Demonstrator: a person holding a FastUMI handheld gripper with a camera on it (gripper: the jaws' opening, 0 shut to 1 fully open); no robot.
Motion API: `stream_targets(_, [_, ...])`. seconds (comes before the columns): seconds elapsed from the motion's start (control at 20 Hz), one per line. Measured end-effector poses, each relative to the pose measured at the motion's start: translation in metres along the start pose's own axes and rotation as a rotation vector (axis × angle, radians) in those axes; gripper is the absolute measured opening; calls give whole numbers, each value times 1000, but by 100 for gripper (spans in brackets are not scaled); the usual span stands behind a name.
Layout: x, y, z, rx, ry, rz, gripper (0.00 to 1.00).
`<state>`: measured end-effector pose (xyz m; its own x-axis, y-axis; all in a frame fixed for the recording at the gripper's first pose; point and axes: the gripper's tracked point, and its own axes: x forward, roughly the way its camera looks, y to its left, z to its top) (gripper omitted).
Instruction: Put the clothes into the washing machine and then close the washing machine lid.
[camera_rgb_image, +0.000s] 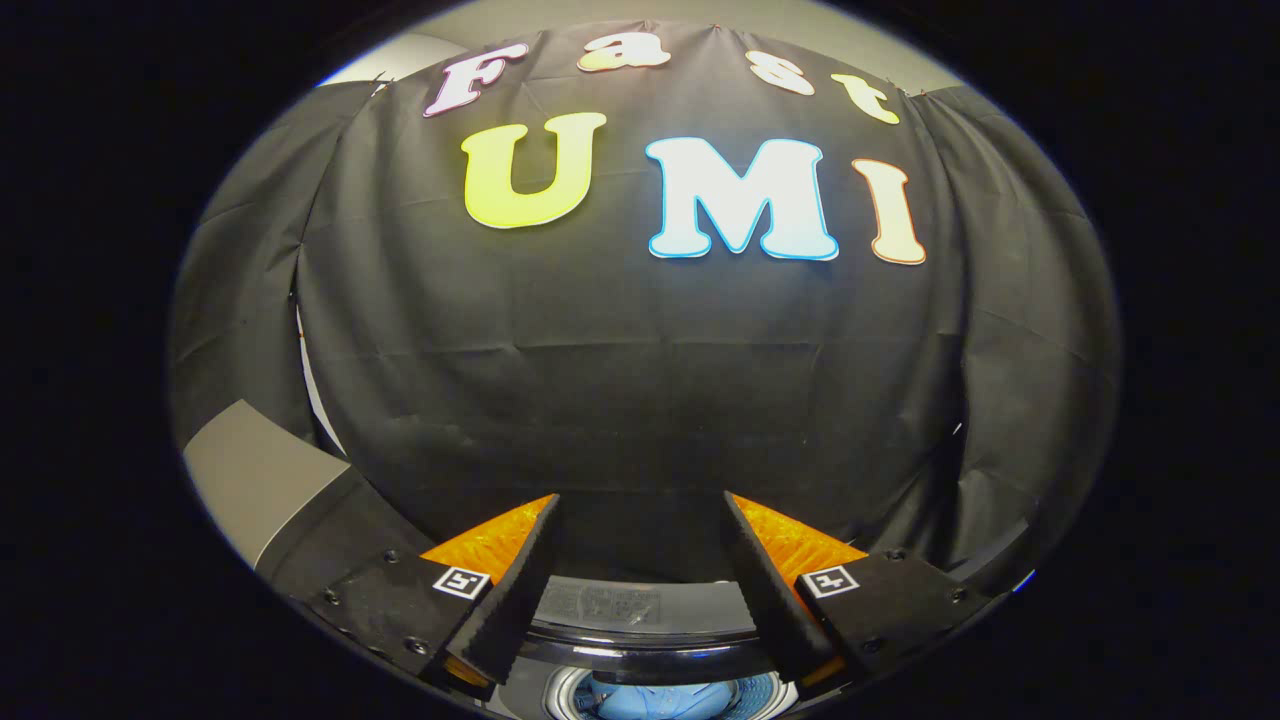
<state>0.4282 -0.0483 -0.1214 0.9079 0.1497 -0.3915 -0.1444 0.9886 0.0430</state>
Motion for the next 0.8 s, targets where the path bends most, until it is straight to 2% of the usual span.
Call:
stream_targets(0.3, [-34,3,-21,1,-25,-14,97])
stream_targets(0.45, [-53,11,-60,18,40,23,97])
stream_targets(0.5, [-60,10,-77,21,66,11,98])
stream_targets(0.65, [-91,12,-131,-33,133,10,98])
stream_targets(0.8, [-118,20,-165,-64,171,21,97])
